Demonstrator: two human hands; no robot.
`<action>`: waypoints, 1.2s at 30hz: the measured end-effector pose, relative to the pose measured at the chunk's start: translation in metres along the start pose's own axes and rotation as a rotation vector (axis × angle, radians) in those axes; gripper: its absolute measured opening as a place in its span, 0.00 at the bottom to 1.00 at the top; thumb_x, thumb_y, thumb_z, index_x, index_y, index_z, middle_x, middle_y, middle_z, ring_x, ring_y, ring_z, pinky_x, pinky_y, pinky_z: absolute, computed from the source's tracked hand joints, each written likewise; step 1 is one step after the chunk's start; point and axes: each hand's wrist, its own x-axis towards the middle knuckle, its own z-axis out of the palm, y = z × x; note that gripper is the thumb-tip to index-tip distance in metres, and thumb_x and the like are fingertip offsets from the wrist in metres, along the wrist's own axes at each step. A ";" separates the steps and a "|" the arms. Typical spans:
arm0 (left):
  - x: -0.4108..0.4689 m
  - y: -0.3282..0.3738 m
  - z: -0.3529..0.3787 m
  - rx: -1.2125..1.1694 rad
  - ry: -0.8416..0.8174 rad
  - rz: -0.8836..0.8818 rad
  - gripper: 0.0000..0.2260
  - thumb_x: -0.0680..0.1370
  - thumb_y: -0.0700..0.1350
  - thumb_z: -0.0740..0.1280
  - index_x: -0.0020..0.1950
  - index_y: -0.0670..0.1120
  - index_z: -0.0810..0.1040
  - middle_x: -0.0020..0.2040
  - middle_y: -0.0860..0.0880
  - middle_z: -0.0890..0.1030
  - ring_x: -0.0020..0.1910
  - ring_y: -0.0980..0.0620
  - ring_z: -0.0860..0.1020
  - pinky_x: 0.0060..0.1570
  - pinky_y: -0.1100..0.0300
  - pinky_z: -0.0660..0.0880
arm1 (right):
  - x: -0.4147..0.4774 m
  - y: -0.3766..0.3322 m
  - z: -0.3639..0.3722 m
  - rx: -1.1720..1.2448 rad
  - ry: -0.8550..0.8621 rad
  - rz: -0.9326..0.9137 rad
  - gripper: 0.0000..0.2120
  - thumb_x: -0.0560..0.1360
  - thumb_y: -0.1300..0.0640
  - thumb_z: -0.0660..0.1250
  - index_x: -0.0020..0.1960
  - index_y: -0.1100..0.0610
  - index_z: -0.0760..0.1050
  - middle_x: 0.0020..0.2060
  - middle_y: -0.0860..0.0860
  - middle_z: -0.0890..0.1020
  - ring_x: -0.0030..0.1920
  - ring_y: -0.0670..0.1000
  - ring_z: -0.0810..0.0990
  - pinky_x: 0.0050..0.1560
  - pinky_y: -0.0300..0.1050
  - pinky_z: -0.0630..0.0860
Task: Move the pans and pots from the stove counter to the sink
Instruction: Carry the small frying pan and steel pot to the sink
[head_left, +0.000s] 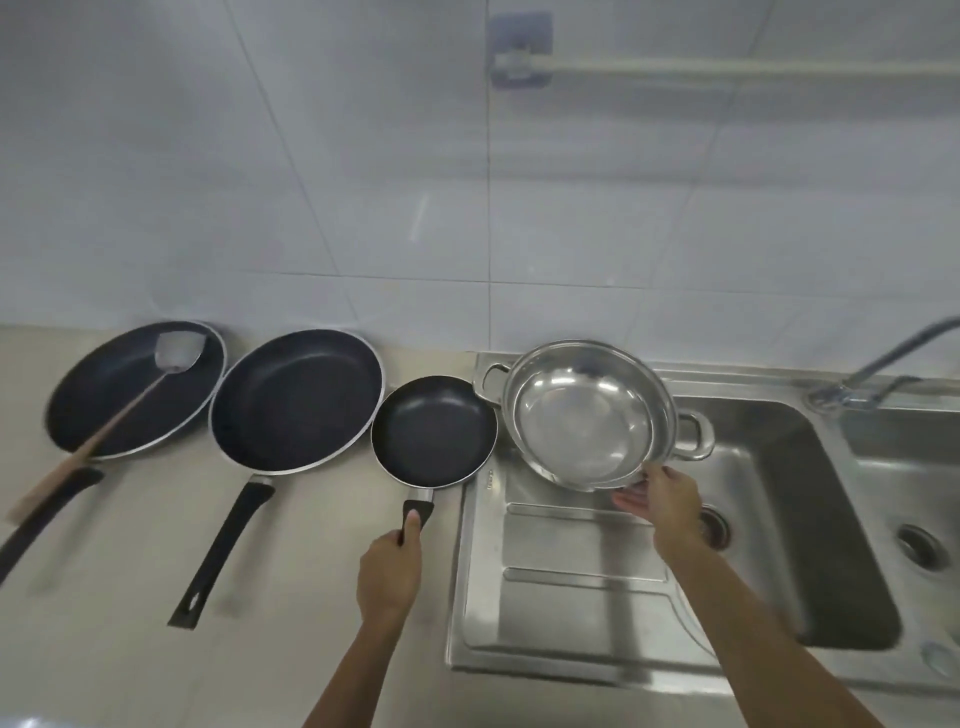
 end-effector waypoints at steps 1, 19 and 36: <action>0.005 0.001 0.001 -0.008 -0.010 0.007 0.28 0.82 0.61 0.56 0.32 0.43 0.77 0.33 0.47 0.81 0.35 0.47 0.77 0.35 0.54 0.68 | 0.000 0.002 0.001 0.000 0.004 0.002 0.11 0.80 0.60 0.67 0.56 0.68 0.79 0.48 0.68 0.85 0.42 0.67 0.87 0.39 0.57 0.87; 0.058 0.014 0.015 -0.142 -0.121 0.027 0.31 0.82 0.61 0.56 0.36 0.35 0.78 0.33 0.41 0.82 0.35 0.41 0.80 0.38 0.51 0.75 | 0.019 0.006 0.019 0.020 0.005 -0.022 0.11 0.82 0.57 0.66 0.52 0.66 0.80 0.39 0.63 0.88 0.39 0.63 0.89 0.34 0.50 0.86; 0.082 0.041 0.011 -0.262 -0.200 -0.003 0.27 0.82 0.59 0.60 0.32 0.42 0.79 0.27 0.47 0.78 0.26 0.46 0.74 0.33 0.56 0.72 | 0.020 0.014 0.016 -0.061 -0.040 -0.042 0.13 0.83 0.50 0.64 0.56 0.59 0.80 0.45 0.59 0.89 0.40 0.58 0.90 0.40 0.52 0.86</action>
